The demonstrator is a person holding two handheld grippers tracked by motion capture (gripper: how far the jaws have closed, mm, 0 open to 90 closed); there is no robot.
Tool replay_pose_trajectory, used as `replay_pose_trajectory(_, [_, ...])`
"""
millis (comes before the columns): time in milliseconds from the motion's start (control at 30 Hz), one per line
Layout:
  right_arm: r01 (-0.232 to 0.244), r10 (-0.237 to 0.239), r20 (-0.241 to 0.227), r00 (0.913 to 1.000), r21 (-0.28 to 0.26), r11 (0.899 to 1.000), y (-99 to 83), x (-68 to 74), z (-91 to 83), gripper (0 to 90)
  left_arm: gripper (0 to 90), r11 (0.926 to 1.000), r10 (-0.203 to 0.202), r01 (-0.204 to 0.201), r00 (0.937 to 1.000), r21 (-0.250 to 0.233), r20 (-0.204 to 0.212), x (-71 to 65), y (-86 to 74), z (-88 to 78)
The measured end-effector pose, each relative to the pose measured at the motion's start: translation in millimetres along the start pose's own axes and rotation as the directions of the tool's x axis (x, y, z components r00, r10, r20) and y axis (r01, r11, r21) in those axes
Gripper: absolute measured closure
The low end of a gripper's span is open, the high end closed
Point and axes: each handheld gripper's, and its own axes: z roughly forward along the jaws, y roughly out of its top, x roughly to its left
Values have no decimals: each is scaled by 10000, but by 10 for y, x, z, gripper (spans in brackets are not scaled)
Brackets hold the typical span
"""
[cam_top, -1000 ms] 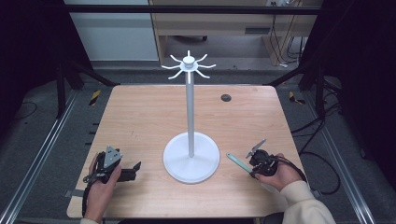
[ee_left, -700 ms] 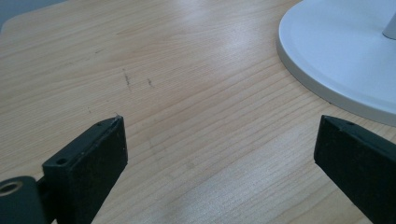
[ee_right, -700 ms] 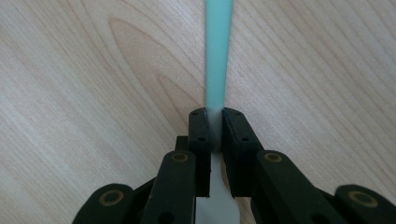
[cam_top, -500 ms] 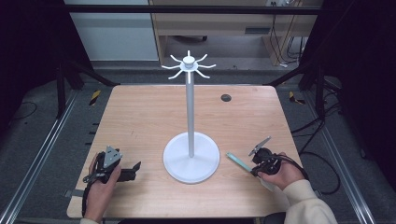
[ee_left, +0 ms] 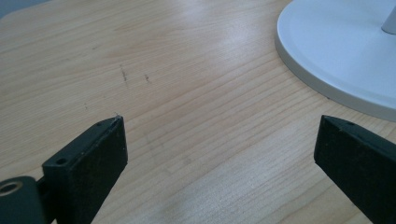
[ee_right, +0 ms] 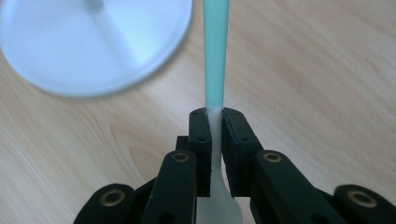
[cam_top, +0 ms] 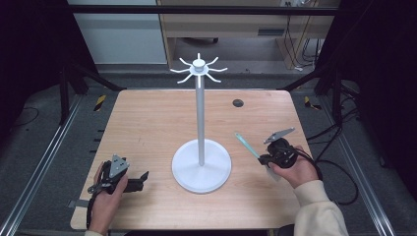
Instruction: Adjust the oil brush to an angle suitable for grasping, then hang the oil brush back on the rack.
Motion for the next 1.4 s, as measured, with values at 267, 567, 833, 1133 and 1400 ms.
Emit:
replay_pose_trajectory(267, [-436, 479, 291, 9984, -1339, 9900, 250, 11, 27, 829, 23, 10000, 6, -6, 10000, 44, 8, -13, -27, 5])
replay_pose_trajectory(567, [-502, 659, 549, 9963, -2502, 9669, 293, 94, -2, 829, 23, 9999, -76, 77, 9999, -101, 72, -19, -20, -16])
replay_pose_trajectory(833, [-444, 659, 563, 9962, -3215, 9459, 311, 184, -77, 829, 24, 9999, -91, 93, 9999, -134, 93, -10, -13, -22])
replay_pose_trajectory(1133, [-361, 634, 472, 9969, -4415, 8965, 358, 282, -342, 829, 23, 9996, -119, 121, 9999, -243, 85, -18, 0, -24])
replay_pose_trajectory(1400, [-260, 565, 440, 9974, -5121, 8585, 393, 374, -556, 829, 23, 9993, -154, 156, 9999, -352, 78, -2, 13, -32])
